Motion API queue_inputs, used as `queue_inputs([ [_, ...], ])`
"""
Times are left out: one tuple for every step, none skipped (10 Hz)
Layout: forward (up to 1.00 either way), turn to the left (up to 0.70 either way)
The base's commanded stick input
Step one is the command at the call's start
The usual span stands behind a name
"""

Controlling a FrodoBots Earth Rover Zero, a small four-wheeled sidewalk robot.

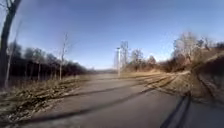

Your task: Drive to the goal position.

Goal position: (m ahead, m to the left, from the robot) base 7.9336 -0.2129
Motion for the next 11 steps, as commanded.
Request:
queue_inputs([
  [1.0,0.0],
  [1.0,0.0],
  [1.0,0.0],
  [1.0,0.0],
  [1.0,0.0],
  [1.0,0.0],
  [1.0,0.0],
  [1.0,0.0],
  [1.0,0.0],
  [1.0,0.0],
  [1.0,0.0],
])
